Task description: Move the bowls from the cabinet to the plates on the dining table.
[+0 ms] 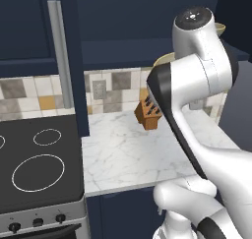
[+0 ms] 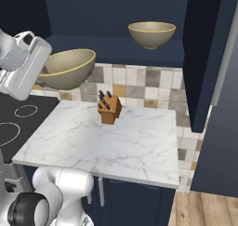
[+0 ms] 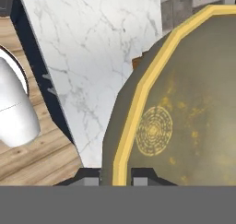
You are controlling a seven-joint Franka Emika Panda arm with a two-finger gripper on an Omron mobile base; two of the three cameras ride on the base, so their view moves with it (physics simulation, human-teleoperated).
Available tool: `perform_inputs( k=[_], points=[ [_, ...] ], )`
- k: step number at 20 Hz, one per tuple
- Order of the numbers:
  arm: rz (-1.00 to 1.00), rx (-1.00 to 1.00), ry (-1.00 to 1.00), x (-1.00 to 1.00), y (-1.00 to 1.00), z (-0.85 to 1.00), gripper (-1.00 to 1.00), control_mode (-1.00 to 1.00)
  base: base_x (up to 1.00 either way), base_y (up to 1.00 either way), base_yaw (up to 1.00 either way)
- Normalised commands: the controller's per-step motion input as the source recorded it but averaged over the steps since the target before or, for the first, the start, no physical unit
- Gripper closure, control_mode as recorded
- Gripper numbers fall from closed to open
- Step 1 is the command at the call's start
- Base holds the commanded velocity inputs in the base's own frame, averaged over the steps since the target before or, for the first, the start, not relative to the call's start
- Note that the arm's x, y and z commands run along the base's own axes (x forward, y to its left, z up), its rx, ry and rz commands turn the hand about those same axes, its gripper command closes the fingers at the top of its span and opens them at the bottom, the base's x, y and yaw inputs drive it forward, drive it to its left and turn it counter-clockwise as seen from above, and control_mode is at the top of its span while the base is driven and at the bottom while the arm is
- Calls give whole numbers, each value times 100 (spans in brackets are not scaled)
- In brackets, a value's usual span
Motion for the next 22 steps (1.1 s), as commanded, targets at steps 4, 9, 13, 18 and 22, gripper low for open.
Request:
perform_inputs(
  k=[4,9,13,18,22],
  points=[
    [0,-15,1,0,-41,-31,100,-100,0,0,0],
    [0,-8,-5,-5,-21,-8,100,-100,0,0,0],
    [0,-1,-5,-11,-1,10,100,-100,0,0,0],
    [0,0,-6,-14,-1,20,100,-100,0,0,0],
    [0,0,-6,-17,-3,19,100,-100,0,0,0]
  ],
)
